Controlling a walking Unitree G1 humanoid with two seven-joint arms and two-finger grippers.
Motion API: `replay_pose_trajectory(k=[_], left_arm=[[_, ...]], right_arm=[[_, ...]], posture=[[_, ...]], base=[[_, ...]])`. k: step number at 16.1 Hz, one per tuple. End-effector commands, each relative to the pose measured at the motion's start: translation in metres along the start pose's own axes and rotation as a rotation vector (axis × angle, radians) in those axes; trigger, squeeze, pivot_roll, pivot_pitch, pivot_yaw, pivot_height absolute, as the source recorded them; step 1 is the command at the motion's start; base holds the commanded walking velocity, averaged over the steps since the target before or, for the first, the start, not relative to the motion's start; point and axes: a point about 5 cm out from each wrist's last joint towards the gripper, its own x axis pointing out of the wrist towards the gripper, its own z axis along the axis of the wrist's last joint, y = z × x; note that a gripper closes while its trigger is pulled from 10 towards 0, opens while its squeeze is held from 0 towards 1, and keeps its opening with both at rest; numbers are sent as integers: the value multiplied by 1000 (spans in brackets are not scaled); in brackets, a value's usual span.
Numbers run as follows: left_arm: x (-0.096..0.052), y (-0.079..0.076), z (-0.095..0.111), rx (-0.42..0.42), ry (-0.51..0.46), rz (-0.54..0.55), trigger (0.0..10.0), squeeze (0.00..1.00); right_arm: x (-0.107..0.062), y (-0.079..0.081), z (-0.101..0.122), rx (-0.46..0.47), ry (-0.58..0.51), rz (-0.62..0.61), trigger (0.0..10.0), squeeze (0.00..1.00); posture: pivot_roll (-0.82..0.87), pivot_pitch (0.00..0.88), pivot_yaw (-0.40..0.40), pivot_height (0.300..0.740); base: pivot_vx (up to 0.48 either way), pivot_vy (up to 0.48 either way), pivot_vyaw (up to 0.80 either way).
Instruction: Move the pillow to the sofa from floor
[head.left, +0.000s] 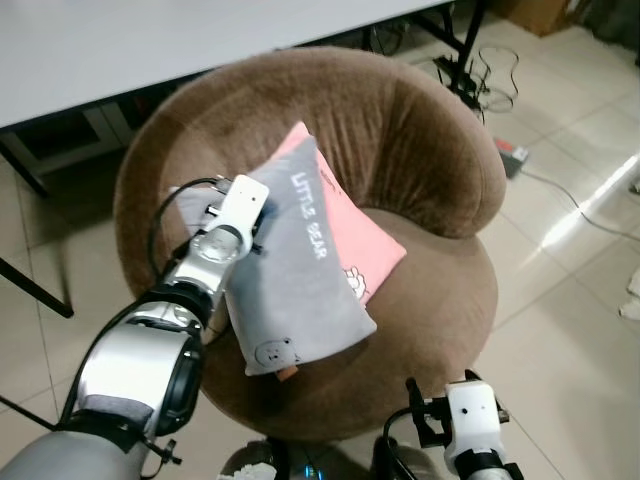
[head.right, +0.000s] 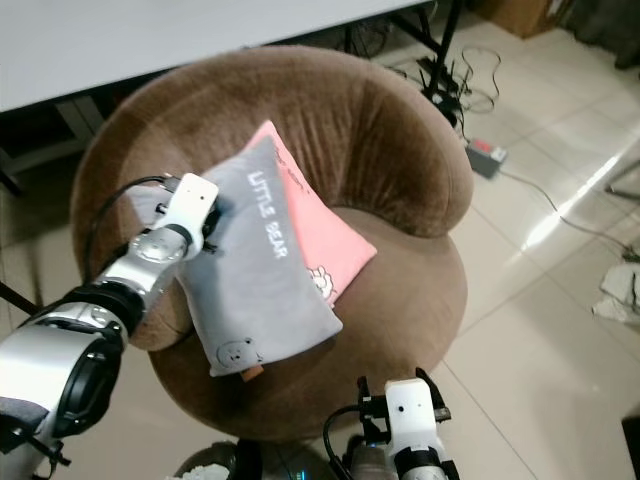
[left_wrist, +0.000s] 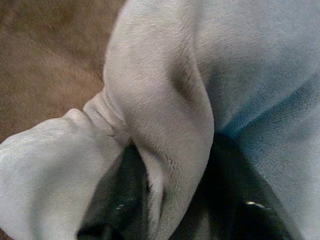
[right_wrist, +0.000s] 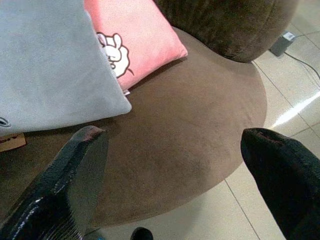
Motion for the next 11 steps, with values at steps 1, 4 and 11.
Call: replay_pose_trajectory(k=[1,4,11], left_arm=[[-2,-6,-18,17,73,-24,10000,1000],[-2,12,-10,40,51,37,10000,1000],[-1,37,32,-40,-81,104,10000,1000]], right_arm=[[-7,-1,-3,-12,31,3,10000,451],[-25,-10,-5,-28,64,-16,10000,447],[-48,-14,-7,-35,117,-33,10000,451]], posture=[[-277,263,10,740],[-332,304,-10,740],[-350,333,-32,740]], base=[[0,0,0],[0,0,0],[0,0,0]])
